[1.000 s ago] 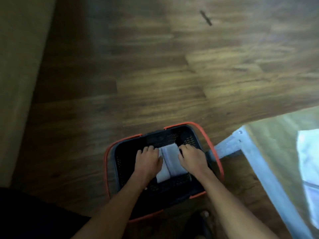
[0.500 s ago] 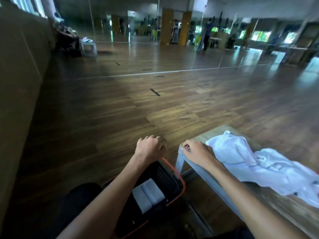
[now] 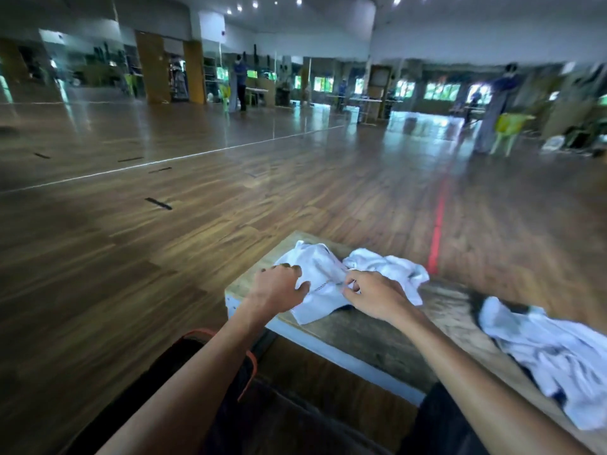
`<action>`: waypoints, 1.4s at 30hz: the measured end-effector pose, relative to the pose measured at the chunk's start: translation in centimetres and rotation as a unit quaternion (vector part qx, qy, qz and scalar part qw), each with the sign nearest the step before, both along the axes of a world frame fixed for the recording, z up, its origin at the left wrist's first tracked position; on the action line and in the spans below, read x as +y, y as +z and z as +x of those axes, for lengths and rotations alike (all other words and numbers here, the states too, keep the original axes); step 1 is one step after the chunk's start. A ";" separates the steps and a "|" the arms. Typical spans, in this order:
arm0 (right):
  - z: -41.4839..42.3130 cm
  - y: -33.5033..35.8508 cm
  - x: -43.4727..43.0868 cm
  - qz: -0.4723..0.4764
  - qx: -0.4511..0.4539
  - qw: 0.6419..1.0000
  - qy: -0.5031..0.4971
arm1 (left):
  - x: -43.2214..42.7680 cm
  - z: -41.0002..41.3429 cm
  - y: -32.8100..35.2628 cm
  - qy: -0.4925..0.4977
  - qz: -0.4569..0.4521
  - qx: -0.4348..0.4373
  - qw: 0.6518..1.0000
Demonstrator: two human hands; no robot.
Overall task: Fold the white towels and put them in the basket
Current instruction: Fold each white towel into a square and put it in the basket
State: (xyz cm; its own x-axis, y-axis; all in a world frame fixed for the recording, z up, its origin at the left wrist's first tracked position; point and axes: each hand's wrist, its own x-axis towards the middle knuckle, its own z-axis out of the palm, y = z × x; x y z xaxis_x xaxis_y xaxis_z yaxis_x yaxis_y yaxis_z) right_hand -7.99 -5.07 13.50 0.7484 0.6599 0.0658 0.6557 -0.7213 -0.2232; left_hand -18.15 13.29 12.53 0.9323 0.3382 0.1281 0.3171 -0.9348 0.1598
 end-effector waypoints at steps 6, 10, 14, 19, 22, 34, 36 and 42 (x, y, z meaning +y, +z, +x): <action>1.6 -0.9 -9.0 0.010 0.000 0.994 -0.111 | -6.5 5.2 -1.4 -0.104 0.024 0.001 0.994; 1.8 -1.8 -14.0 0.020 -0.005 0.987 -0.159 | -11.0 7.9 -2.1 -0.151 0.029 0.006 0.988; 2.3 -3.3 -17.2 0.024 -0.006 0.982 -0.185 | -14.0 9.3 -2.9 -0.186 0.034 0.031 0.981; 3.5 -6.2 -16.9 0.028 0.024 0.986 -0.165 | -13.2 9.8 -5.4 -0.167 0.010 0.039 0.985; 4.8 -7.9 -14.5 0.024 0.049 0.988 -0.146 | -11.2 10.1 -7.6 -0.138 0.007 0.046 0.989; 9.8 -14.4 -2.3 0.010 0.024 1.000 0.014 | -3.9 10.5 -15.8 -0.036 -0.009 0.011 0.999; 10.0 -14.8 -1.1 -0.020 0.030 0.998 0.050 | -3.9 10.1 -16.6 -0.047 0.005 -0.025 0.999; 8.5 -15.2 -1.8 -0.086 -0.023 0.994 0.063 | -4.0 8.6 -16.0 -0.084 0.001 -0.025 0.996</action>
